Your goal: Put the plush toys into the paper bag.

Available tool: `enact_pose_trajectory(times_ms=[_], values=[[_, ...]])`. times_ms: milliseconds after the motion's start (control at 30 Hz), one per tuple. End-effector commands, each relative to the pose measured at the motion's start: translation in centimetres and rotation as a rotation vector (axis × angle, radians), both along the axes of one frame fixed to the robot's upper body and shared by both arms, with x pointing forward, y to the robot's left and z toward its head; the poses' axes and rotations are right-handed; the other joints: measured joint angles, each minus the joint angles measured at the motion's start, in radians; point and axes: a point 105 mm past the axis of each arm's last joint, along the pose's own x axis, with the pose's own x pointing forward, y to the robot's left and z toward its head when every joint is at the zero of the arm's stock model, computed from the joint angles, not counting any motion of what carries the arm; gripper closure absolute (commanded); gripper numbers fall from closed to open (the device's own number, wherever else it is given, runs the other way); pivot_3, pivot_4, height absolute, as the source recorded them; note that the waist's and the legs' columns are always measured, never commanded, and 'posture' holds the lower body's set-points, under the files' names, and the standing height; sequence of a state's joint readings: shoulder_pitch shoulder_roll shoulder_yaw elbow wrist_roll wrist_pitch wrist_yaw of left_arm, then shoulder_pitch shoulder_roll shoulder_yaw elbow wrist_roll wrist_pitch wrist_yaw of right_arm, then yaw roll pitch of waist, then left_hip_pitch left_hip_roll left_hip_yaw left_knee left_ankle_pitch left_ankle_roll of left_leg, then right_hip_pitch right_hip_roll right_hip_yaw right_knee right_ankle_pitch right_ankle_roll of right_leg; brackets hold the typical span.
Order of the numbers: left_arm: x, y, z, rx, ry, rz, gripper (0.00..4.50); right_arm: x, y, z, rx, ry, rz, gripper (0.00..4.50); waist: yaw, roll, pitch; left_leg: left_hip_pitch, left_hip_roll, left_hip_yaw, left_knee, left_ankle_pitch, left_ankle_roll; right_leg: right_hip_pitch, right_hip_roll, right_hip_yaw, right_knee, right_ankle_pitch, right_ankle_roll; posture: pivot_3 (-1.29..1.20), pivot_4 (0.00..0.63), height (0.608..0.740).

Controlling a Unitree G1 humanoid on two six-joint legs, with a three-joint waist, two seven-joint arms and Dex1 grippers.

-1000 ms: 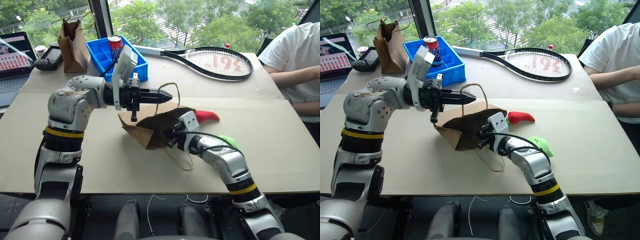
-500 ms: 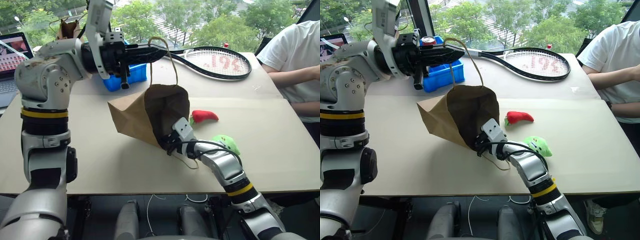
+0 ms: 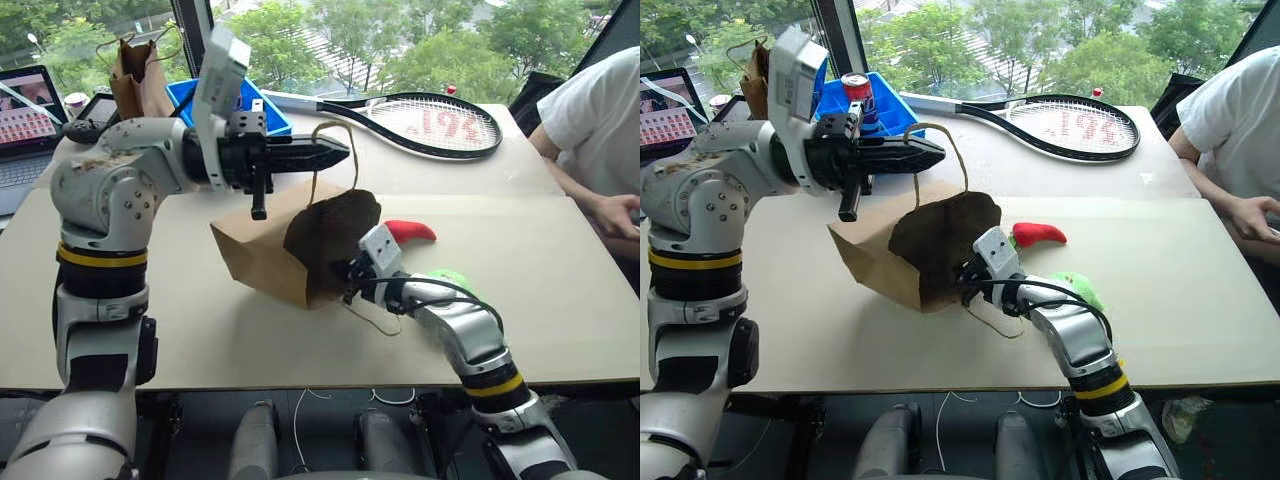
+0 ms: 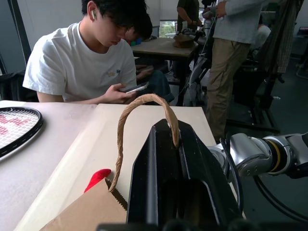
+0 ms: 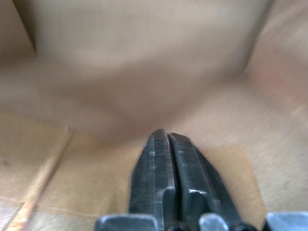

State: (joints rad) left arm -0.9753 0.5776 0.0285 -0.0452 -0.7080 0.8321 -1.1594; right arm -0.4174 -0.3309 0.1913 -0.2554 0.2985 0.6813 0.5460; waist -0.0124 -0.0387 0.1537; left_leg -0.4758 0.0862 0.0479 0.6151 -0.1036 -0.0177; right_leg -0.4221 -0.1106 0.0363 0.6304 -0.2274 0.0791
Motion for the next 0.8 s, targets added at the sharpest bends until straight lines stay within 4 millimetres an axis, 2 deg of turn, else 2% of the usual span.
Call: enact_pose_trajectory(times_ms=[33,133,167,300,433,500,567,633,800], values=[[-0.8,-0.3,-0.4,0.018,-0.008,-0.032,4.50,-1.3,-0.9,4.0,0.107,-0.052,0.029,2.72,0.000,0.000,0.000,0.000,0.000,0.000,0.000,0.000,0.000,0.000,0.000,0.000,0.000,0.000,0.000,0.00,0.150,0.740],[-0.8,-0.2,-2.2,0.074,0.010,-0.027,4.50,-2.1,-2.0,5.9,0.159,-0.053,0.044,1.60,0.001,0.000,0.000,0.000,0.000,0.000,0.000,0.000,0.000,0.000,0.000,0.000,0.000,0.000,-0.001,0.00,0.150,0.740],[-0.8,-0.2,-2.5,0.081,0.013,-0.026,4.50,-2.3,-2.3,6.2,0.166,-0.052,0.045,1.35,0.001,0.000,0.000,0.000,0.000,0.000,0.000,0.000,0.000,0.000,0.000,0.000,0.000,0.000,-0.001,0.00,0.150,0.740],[-0.8,-0.2,-2.2,0.065,0.023,-0.025,4.50,-3.5,-6.7,8.5,0.174,-0.067,-0.017,0.01,0.010,0.000,0.000,-0.001,0.000,0.000,0.000,0.000,0.000,0.000,0.000,0.000,-0.001,-0.002,-0.005,0.00,0.150,0.740],[-0.9,-0.4,-2.0,0.054,0.023,-0.035,4.50,-4.0,-12.6,9.9,0.214,-0.083,-0.204,0.01,0.022,0.000,0.000,-0.001,0.000,0.000,0.000,0.000,0.000,0.001,0.000,0.000,-0.002,-0.003,-0.006,0.00,0.150,0.740],[-0.9,-0.5,-1.7,0.041,0.024,-0.041,4.50,-3.9,-15.9,9.0,0.189,-0.047,-0.350,0.01,0.024,0.000,0.000,0.000,0.000,0.000,0.000,0.000,0.000,0.001,0.000,0.001,-0.002,-0.003,-0.006,0.00,0.150,0.740],[-0.9,-0.7,-1.5,0.038,0.022,-0.046,4.50,-4.3,-17.9,7.8,0.160,0.001,-0.440,0.01,0.025,0.000,0.000,0.000,0.000,0.000,0.000,0.000,0.000,0.001,0.000,0.001,-0.002,-0.003,-0.006,0.00,0.150,0.740],[-0.9,-0.7,-1.3,0.037,0.021,-0.050,4.50,-4.6,-18.8,6.7,0.151,0.038,-0.493,0.01,0.024,0.000,0.000,0.000,0.000,0.000,0.000,0.000,0.000,0.001,0.000,0.001,-0.002,-0.003,-0.006,0.00,0.150,0.740],[-0.7,-1.0,-0.7,0.031,0.009,-0.055,4.50,-5.7,-18.5,3.1,0.013,0.158,-0.511,0.01,0.016,0.001,0.000,0.001,-0.001,0.000,0.000,0.000,0.000,0.001,0.000,0.003,-0.001,-0.003,-0.006,0.00,0.150,0.740]])
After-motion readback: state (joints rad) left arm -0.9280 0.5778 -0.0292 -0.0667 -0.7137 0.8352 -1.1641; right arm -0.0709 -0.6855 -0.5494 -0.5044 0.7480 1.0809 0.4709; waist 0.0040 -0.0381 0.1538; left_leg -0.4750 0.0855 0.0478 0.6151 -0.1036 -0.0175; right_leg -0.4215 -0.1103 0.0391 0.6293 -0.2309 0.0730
